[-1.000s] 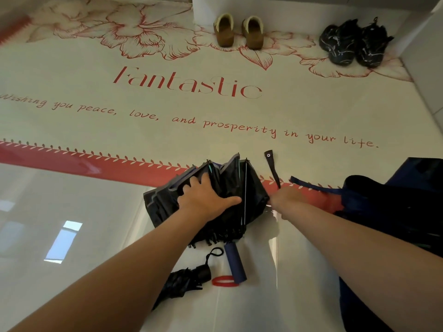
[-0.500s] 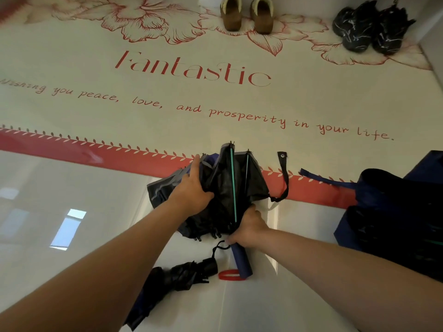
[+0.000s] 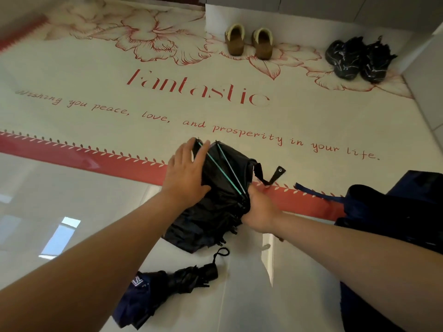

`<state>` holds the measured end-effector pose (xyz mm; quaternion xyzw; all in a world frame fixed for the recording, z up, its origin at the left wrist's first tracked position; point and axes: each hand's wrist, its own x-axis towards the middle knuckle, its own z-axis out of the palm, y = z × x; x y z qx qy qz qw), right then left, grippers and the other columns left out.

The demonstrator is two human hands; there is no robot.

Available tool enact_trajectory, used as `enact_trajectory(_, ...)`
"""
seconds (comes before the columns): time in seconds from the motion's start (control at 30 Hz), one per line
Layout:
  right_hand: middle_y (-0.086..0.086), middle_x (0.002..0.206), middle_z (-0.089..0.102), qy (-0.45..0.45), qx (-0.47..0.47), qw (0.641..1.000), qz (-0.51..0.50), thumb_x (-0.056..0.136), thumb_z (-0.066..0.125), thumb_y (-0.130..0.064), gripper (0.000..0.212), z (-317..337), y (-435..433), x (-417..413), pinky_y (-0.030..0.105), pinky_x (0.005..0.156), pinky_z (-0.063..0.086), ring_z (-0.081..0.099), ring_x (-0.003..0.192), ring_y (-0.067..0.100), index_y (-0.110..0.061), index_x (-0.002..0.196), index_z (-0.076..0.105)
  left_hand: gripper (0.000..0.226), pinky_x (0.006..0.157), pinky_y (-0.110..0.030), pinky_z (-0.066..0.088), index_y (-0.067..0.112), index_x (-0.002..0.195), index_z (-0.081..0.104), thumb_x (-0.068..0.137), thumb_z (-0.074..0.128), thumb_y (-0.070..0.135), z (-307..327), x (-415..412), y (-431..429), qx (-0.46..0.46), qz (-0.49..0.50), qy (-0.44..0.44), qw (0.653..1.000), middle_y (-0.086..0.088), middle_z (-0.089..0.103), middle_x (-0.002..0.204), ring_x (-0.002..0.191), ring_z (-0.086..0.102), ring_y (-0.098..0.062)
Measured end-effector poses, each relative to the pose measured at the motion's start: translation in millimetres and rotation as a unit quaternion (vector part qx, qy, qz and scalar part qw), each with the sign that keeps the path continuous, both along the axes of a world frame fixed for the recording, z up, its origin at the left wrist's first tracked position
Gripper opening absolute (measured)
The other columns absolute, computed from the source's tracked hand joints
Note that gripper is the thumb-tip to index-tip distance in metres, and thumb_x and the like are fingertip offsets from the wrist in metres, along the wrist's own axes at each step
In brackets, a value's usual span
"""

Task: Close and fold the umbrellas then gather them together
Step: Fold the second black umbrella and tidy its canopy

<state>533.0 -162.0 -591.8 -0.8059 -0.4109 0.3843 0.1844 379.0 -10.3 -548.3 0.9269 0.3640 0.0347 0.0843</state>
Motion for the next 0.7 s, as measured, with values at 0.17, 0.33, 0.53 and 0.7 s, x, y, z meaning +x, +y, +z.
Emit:
enact_trajectory(0.17, 0.0, 0.089, 0.065, -0.064, 0.035, 0.996, 0.053, 0.08, 0.075, -0.013, 0.085, 69.5, -7.9, 12.5, 0.04, 0.074, 0.058, 0.066, 0.079, 0.019, -0.024, 0.143, 0.019, 0.08, 0.122, -0.045, 0.002, 0.028, 0.155, 0.025, 0.088, 0.054, 0.061, 73.1, -3.2, 2.8, 0.001, -0.174, 0.081, 0.981, -0.001, 0.013, 0.164, 0.151, 0.006, -0.024)
enact_trajectory(0.33, 0.005, 0.096, 0.068, -0.179, 0.088, 0.966, 0.164, 0.082, 0.075, -0.015, 0.128, 157.3, -30.5, 10.5, 0.049, 0.072, 0.059, 0.069, 0.076, 0.025, -0.064, 0.142, -0.027, 0.113, 0.122, -0.046, 0.012, 0.03, 0.158, 0.005, 0.072, 0.061, 0.079, 148.8, -16.9, -13.8, -0.06, -0.142, 0.155, 0.976, 0.0, 0.002, 0.166, 0.152, 0.005, -0.026)
enact_trajectory(0.53, -0.006, 0.132, 0.047, -0.345, 0.1, 0.897, 0.258, 0.088, 0.07, -0.03, 0.097, 233.5, -89.0, -11.7, 0.036, 0.078, 0.053, 0.063, 0.094, 0.024, -0.058, 0.153, 0.004, 0.128, 0.121, -0.044, 0.023, 0.038, 0.156, -0.007, 0.064, 0.076, 0.069, 217.3, -53.6, -69.6, -0.111, -0.128, 0.133, 0.976, 0.005, 0.009, 0.165, 0.15, 0.014, -0.023)
enact_trajectory(0.7, -0.004, 0.13, 0.051, -0.459, 0.153, 0.835, 0.261, 0.081, 0.074, -0.007, 0.103, 268.3, -130.0, -36.2, 0.034, 0.064, 0.041, 0.063, 0.091, 0.024, -0.035, 0.16, 0.013, 0.134, 0.117, -0.047, 0.031, 0.045, 0.153, -0.011, 0.057, 0.079, 0.071, 240.6, -88.0, -111.9, -0.191, -0.088, 0.062, 0.976, 0.003, 0.017, 0.162, 0.146, 0.026, -0.023)
